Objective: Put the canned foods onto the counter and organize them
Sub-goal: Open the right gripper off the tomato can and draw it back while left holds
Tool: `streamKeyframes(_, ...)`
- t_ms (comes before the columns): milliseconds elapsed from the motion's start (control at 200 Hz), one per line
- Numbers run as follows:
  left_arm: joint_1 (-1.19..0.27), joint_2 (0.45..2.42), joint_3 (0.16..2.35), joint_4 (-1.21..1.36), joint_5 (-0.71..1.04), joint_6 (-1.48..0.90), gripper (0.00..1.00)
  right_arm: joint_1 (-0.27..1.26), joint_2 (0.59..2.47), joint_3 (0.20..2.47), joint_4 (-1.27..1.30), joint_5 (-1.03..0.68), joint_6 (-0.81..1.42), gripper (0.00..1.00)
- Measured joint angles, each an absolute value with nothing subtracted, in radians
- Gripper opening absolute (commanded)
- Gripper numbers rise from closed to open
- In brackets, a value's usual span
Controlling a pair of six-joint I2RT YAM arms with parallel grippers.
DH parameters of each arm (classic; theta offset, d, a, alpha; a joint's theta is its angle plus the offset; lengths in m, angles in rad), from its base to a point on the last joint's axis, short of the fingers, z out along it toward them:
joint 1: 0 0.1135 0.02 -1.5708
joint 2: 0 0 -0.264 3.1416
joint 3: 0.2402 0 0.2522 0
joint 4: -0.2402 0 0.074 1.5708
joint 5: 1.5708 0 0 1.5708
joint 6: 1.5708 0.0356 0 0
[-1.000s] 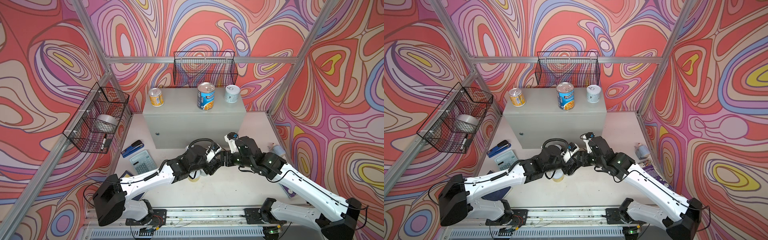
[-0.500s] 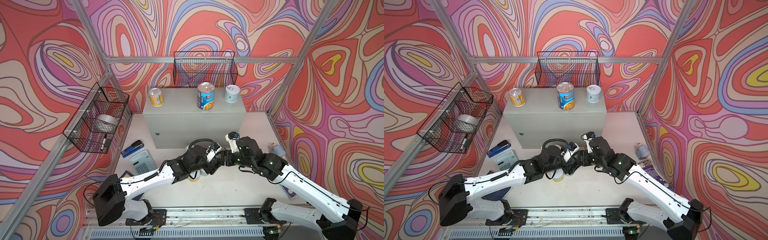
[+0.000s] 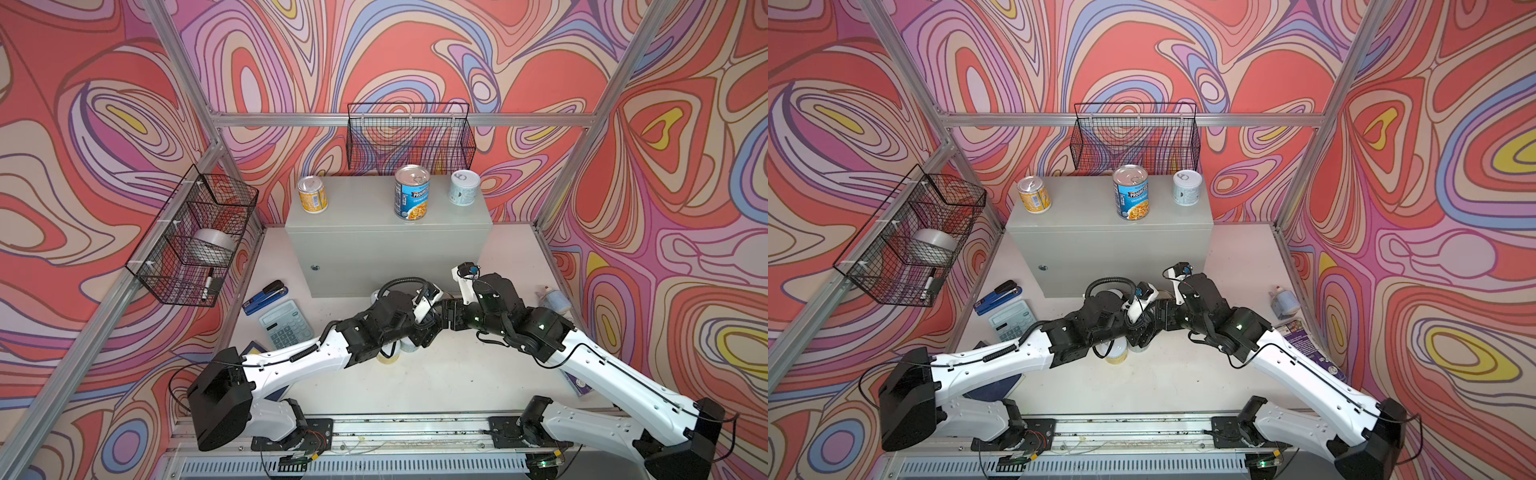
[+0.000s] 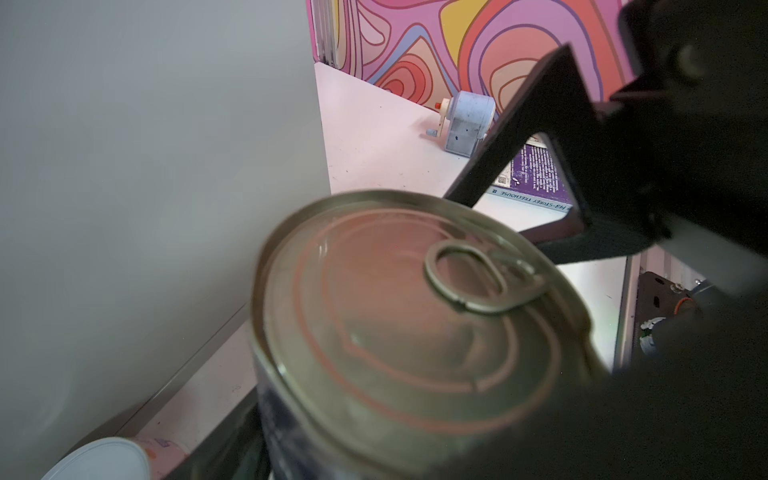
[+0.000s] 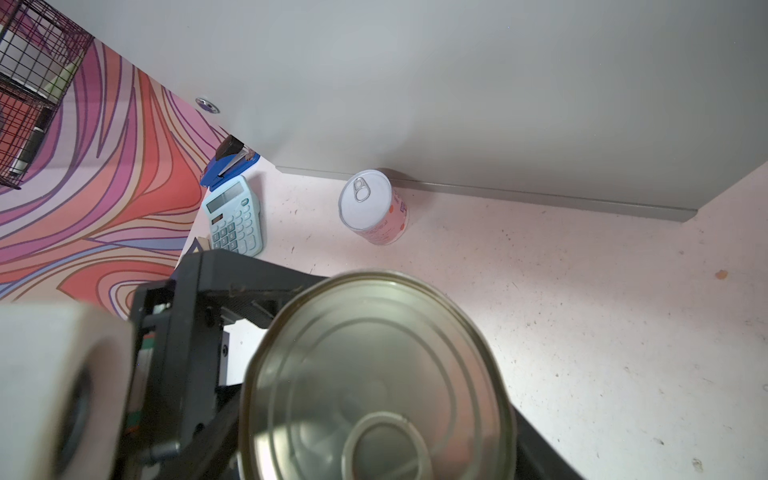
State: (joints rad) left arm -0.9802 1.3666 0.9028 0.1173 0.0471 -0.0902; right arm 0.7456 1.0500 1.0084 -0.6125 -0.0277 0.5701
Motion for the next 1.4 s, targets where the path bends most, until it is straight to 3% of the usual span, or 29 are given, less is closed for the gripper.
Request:
streamKeyframes(496, -0.984, 1.359, 0.859, 0.19, 0.037, -0.116, 0.3, 0.753, 1.049, 1.008, -0.622, 0.016, 0.566, 0.83)
streamKeyframes(1402, -0.968, 1.277, 0.808, 0.159, -0.009, -0.127, 0.26, 0.751, 0.996, 1.026, -0.639, 0.047, 0.562, 0.89)
